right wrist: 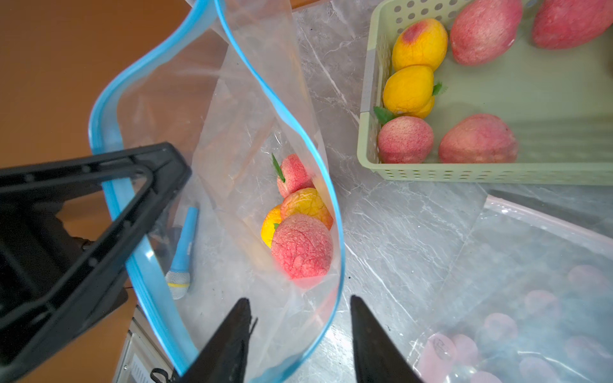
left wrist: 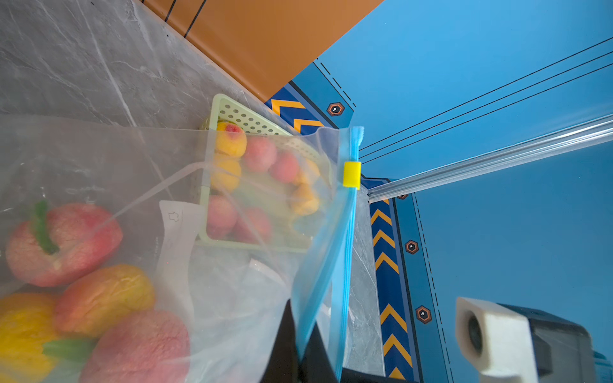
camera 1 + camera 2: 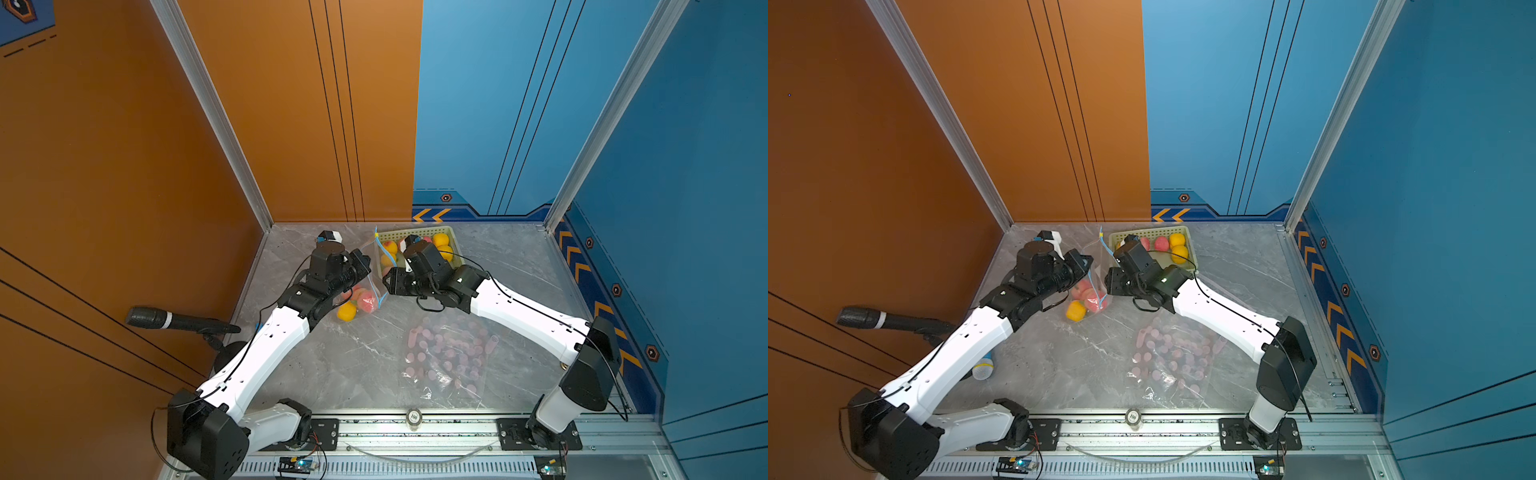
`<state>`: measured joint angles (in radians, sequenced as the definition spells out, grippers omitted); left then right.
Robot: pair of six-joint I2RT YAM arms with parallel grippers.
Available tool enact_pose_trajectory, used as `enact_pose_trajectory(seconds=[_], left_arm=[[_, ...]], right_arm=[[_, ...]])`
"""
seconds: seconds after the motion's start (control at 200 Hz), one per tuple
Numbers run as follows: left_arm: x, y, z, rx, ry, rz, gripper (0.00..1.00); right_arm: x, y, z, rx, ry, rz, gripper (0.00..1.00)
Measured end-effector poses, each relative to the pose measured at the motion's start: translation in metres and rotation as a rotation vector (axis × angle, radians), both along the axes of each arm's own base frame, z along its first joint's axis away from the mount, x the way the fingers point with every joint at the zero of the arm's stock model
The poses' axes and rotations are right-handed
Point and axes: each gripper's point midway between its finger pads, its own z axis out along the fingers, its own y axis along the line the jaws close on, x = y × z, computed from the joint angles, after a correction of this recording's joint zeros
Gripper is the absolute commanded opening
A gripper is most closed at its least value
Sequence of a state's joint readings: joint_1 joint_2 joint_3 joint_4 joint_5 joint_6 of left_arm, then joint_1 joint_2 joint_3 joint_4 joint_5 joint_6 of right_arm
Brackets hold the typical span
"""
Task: Place the peach in a zip-top bag and seal the zipper
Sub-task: Adjust the zipper food storage bag at the center of the board.
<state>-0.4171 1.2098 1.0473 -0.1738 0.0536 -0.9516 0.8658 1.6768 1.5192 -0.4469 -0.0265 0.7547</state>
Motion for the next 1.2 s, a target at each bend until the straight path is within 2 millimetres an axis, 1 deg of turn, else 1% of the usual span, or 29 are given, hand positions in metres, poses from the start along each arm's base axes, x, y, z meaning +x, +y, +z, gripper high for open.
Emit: enact_pose_trajectory(seconds=[0.055,0.19,0.25,0.315,0.375,0.415,0.456,0.536,0.591,0.676,0.731,0.806,0.906,0.971,1.081,1.141,1.201], left_arm=[[0.001,0.0,-0.002,0.001,0.004,0.0,0.0],[0.002,-0.001,-0.002,-0.006,0.006,0.002,0.0],[0.002,-0.001,-0.002,-0.007,0.004,0.002,0.0],[0.003,0.0,-0.001,-0.008,0.003,0.004,0.0],[0.003,0.001,-0.001,-0.011,-0.002,0.006,0.0],[0.003,0.002,-0.003,-0.013,-0.004,0.007,0.0],[0.002,0.003,-0.005,-0.012,0.0,0.008,0.0],[-0.001,0.007,-0.009,-0.012,0.007,0.012,0.05],[-0.002,0.011,-0.009,-0.019,0.007,0.018,0.12],[-0.003,0.022,-0.004,-0.031,-0.007,0.036,0.28],[-0.005,0.032,0.003,-0.044,-0.023,0.052,0.33],[-0.008,0.048,0.013,-0.054,-0.053,0.08,0.41],[-0.015,0.071,0.026,-0.059,-0.096,0.127,0.49],[-0.022,0.085,0.03,-0.057,-0.111,0.154,0.54],[-0.033,0.105,0.029,-0.046,-0.123,0.183,0.63],[-0.039,0.116,0.025,-0.033,-0.121,0.194,0.64],[-0.044,0.132,0.021,-0.006,-0.125,0.216,0.65]], right_arm=[[0.001,0.002,-0.005,-0.005,0.008,0.0,0.35],[0.006,0.008,-0.016,-0.025,0.02,0.004,0.16],[0.008,0.009,-0.018,-0.042,0.015,0.014,0.07],[0.008,0.008,-0.017,-0.058,0.008,0.02,0.0],[0.009,0.007,-0.01,-0.067,-0.002,0.028,0.0],[0.009,0.006,-0.003,-0.075,-0.018,0.036,0.0],[0.011,0.006,0.006,-0.083,-0.041,0.042,0.0],[0.013,0.005,0.028,-0.096,-0.092,0.063,0.0],[0.013,0.004,0.043,-0.116,-0.124,0.084,0.0],[0.015,0.003,0.067,-0.146,-0.179,0.115,0.0],[0.016,0.003,0.08,-0.171,-0.209,0.139,0.0],[0.018,0.003,0.091,-0.218,-0.242,0.171,0.0],[0.017,0.002,0.097,-0.292,-0.27,0.219,0.0],[0.016,0.002,0.095,-0.332,-0.278,0.25,0.0],[0.012,-0.002,0.086,-0.401,-0.274,0.304,0.0],[0.011,-0.005,0.081,-0.431,-0.271,0.331,0.0],[0.01,-0.008,0.077,-0.451,-0.265,0.357,0.0]])
